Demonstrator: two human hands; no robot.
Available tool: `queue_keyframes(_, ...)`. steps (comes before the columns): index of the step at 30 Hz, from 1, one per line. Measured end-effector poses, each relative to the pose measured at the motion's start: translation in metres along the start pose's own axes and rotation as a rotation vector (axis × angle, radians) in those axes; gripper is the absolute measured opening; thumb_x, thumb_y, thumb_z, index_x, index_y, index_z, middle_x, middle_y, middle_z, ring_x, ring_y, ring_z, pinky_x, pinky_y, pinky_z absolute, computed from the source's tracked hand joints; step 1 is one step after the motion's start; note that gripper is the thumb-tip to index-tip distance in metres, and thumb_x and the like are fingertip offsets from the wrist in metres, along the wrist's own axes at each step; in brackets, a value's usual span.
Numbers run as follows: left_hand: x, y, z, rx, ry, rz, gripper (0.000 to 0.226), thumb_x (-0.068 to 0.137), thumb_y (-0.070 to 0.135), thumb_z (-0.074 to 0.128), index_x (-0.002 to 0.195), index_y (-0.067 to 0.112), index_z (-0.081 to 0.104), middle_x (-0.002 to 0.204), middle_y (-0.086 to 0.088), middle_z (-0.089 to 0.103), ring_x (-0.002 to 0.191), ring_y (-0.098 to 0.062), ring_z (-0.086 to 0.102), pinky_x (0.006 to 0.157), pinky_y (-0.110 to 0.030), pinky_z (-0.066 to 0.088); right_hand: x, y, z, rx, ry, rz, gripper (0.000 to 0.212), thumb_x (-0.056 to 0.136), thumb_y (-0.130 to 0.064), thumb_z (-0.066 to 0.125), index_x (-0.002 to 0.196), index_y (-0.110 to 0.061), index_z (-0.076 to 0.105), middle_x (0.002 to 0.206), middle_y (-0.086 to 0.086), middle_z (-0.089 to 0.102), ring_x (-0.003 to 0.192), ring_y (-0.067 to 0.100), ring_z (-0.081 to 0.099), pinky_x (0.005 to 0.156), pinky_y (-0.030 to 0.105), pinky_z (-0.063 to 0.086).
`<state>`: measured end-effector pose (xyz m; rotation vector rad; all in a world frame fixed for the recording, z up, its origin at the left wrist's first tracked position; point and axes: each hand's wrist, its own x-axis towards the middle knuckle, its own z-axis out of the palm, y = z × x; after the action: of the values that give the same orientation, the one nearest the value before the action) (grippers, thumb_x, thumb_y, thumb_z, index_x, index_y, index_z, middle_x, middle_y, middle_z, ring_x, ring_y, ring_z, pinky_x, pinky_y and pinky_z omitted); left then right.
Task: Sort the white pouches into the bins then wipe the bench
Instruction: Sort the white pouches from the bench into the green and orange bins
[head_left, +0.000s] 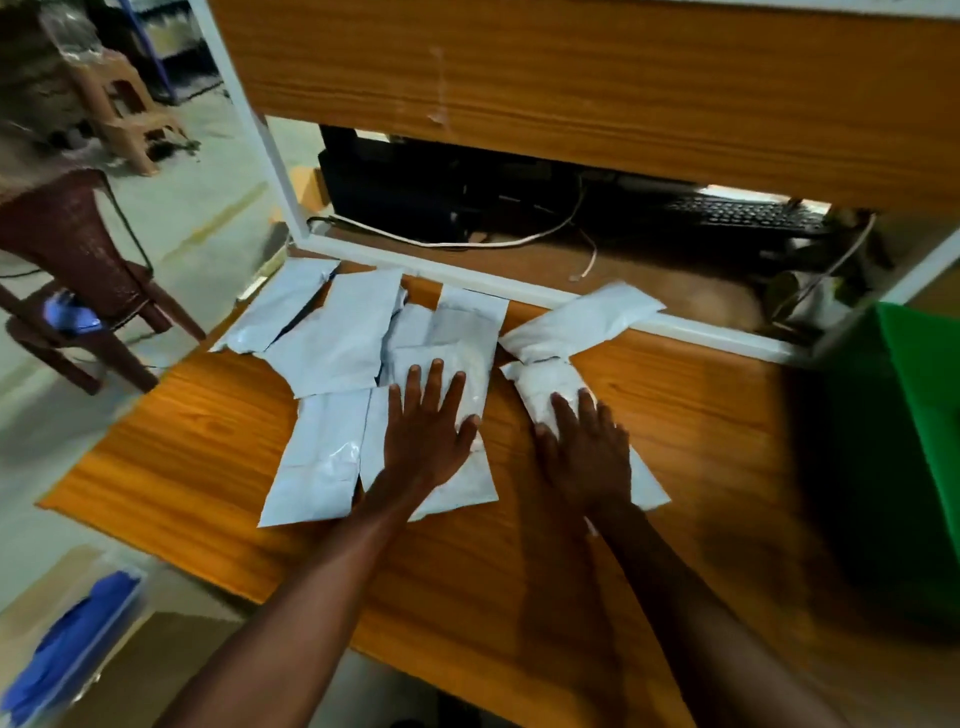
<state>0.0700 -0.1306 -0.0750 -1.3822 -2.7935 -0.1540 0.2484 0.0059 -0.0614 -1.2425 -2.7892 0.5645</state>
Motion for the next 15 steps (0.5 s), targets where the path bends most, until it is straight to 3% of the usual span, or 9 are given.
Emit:
queue_keyframes(5, -0.004, -0.011, 0.0, 0.027, 0.08, 0.231, 0.068, 0.095, 0.065, 0.025, 0.154, 0.032, 0.026, 0.165, -0.006, 0.016, 0.151, -0.035, 0.012, 0.119, -0.061, 0.011, -0.018, -0.014, -0.005, 0.024, 0.004, 0.119, 0.071, 0.097, -0.071, 0.019, 0.158, -0.036, 0.012, 0.168, 0.009, 0.005, 0.151, 0.041, 0.011, 0.118, 0.058, 0.02)
queue_keyframes(9, 0.003, -0.001, -0.002, -0.037, 0.061, 0.154, 0.074, 0.089, 0.074, 0.027, 0.153, 0.038, 0.025, 0.166, -0.003, 0.011, 0.152, -0.036, 0.004, 0.116, -0.062, 0.003, -0.015, -0.005, 0.0, -0.098, 0.043, 0.014, 0.077, 0.089, -0.078, 0.009, 0.157, -0.044, 0.008, 0.169, 0.008, 0.0, 0.152, 0.042, 0.008, 0.117, 0.062, 0.018)
queue_keyframes(12, 0.0, 0.004, 0.005, -0.026, 0.024, 0.138, 0.072, 0.09, 0.069, 0.03, 0.153, 0.036, 0.028, 0.165, -0.004, 0.014, 0.151, -0.038, 0.006, 0.115, -0.066, 0.01, -0.019, -0.004, 0.013, -0.106, 0.049, -0.045, 0.074, 0.091, -0.073, 0.007, 0.158, -0.041, 0.009, 0.169, 0.009, 0.001, 0.153, 0.041, 0.006, 0.118, 0.063, 0.011)
queue_keyframes(15, -0.008, 0.002, 0.011, -0.046, 0.051, 0.168, 0.064, 0.094, 0.056, 0.036, 0.152, 0.031, 0.033, 0.164, -0.006, 0.019, 0.151, -0.039, 0.009, 0.114, -0.066, 0.02, -0.023, -0.005, 0.018, -0.068, 0.067, -0.048, 0.067, 0.098, -0.064, 0.012, 0.159, -0.036, 0.015, 0.168, 0.008, 0.007, 0.153, 0.038, 0.01, 0.121, 0.054, 0.009)
